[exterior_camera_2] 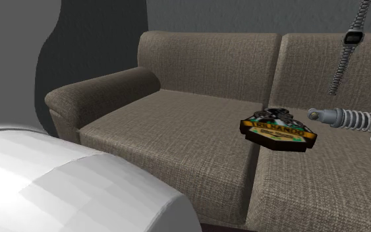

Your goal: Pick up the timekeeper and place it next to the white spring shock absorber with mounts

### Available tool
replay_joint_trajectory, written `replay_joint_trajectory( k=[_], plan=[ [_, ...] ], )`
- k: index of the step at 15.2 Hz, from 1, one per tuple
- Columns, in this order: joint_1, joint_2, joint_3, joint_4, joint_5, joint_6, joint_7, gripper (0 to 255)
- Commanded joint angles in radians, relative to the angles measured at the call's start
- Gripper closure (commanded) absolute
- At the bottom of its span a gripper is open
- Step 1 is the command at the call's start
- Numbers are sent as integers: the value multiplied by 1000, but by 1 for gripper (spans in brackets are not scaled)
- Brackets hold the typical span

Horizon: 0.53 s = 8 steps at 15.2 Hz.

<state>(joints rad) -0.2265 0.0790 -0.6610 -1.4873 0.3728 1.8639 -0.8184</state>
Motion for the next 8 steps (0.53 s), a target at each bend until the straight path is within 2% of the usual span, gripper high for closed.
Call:
replay_joint_trajectory(
  k=[1, 6, 8],
  plan=[
    [-40, 69, -21, 51, 63, -16, -59, 255],
    [-165, 237, -31, 189, 199, -61, -166, 255],
    [-156, 228, -29, 150, 195, -31, -174, 255]
  ],
)
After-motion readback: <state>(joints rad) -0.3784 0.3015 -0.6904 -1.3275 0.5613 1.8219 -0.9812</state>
